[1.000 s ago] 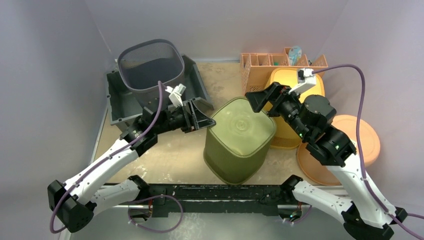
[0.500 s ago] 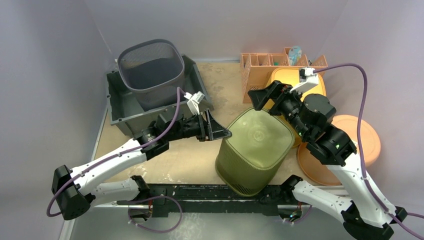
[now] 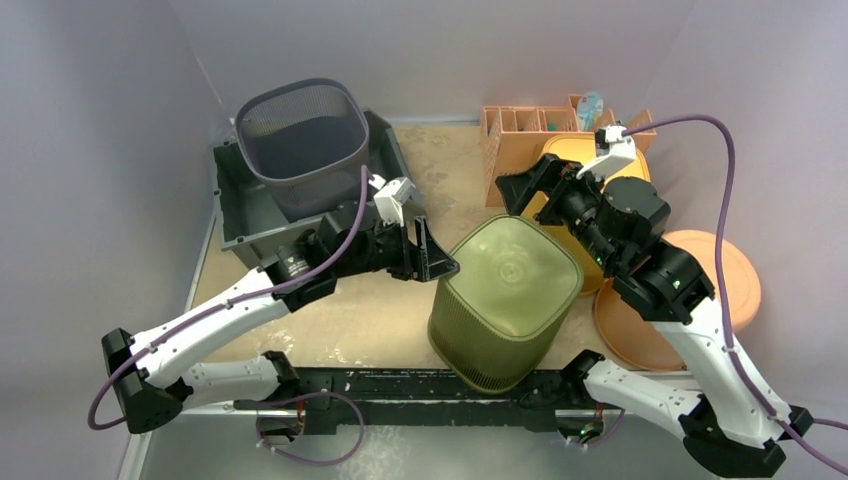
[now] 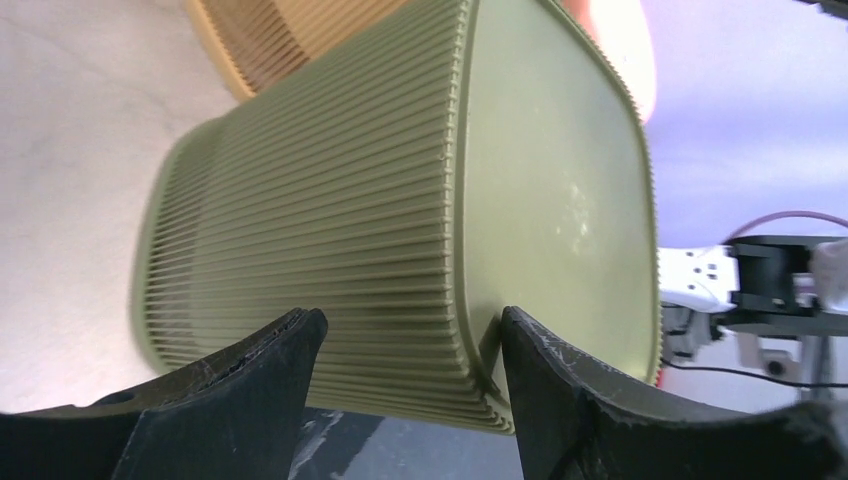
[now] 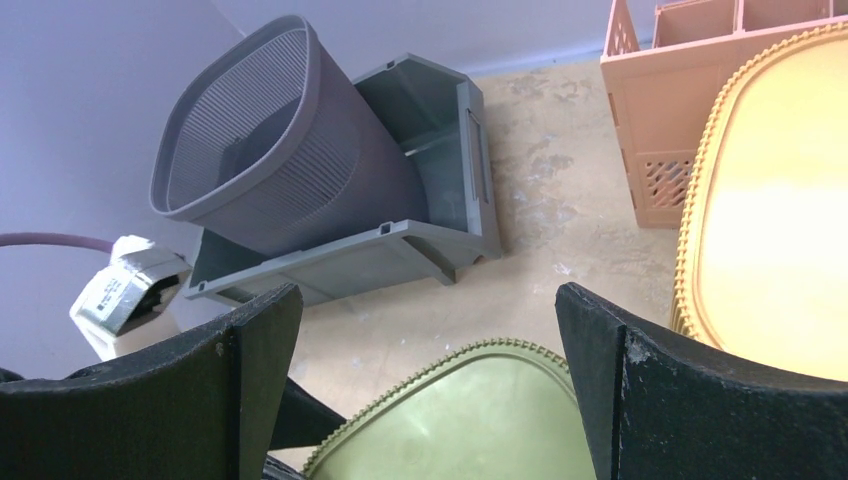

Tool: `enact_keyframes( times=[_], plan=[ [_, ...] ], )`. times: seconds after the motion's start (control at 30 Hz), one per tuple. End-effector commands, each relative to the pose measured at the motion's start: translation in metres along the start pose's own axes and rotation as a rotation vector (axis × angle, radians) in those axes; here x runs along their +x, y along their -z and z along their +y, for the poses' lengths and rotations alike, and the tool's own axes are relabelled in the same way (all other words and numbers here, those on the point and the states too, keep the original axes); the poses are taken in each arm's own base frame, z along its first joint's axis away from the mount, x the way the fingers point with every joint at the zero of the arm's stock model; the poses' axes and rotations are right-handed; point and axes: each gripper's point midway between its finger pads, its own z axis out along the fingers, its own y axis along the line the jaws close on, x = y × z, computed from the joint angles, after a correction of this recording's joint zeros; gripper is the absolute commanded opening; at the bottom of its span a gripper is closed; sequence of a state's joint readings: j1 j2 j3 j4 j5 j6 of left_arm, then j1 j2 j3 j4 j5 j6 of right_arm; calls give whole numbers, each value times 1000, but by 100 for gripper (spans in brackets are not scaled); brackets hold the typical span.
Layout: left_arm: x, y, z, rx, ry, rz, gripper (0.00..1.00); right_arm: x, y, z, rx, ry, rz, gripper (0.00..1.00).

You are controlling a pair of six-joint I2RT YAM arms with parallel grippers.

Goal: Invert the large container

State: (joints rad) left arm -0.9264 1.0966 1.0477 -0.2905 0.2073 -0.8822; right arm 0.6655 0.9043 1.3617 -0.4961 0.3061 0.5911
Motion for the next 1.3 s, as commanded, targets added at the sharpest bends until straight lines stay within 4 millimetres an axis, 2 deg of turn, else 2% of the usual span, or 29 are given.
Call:
enact_keyframes(
  times=[0.0,0.1,0.2,0.3,0.4,0.47,0.53,0.63,0.7,0.8,0.97,1.07,1.13,1.2,1.27],
  plan=[
    [-11,24,22,-180,-125,-14,67,-25,10,1,11,25,-60,100],
    [-22,45,21,-231,-145,-45,67,-27,14,0,9,22,-71,100],
    [-34,71,9,-220,-172,-98,67,-28,16,1,1,20,-77,100],
    [-52,100,19,-344,-193,-176,67,-27,12,3,-15,50,-81,100],
    [-77,123,37,-528,-206,-268,71,-21,-1,5,-14,69,-62,100],
    [-93,132,43,-620,-227,-305,74,-15,-13,10,-22,80,-33,100],
    [-117,143,40,-690,-261,-367,77,-7,-24,15,-29,91,6,100],
    [-159,155,45,-811,-323,-437,79,1,-33,19,-38,98,39,100],
    [-189,154,58,-848,-336,-439,79,4,-34,23,-64,100,59,100],
    [-221,138,81,-912,-356,-409,79,-3,-29,26,-77,91,39,100],
    [-262,92,114,-904,-357,-361,79,-13,-16,22,-66,78,0,100],
    [-277,72,141,-879,-323,-347,79,-15,-9,18,-53,68,-11,100],
    [-281,61,158,-890,-311,-329,78,-15,-5,13,-43,58,-20,100],
    [-281,49,173,-890,-299,-300,72,-16,0,12,-47,40,-34,100],
    [-280,38,179,-873,-296,-273,62,-16,2,10,-45,33,-41,100]
  ],
)
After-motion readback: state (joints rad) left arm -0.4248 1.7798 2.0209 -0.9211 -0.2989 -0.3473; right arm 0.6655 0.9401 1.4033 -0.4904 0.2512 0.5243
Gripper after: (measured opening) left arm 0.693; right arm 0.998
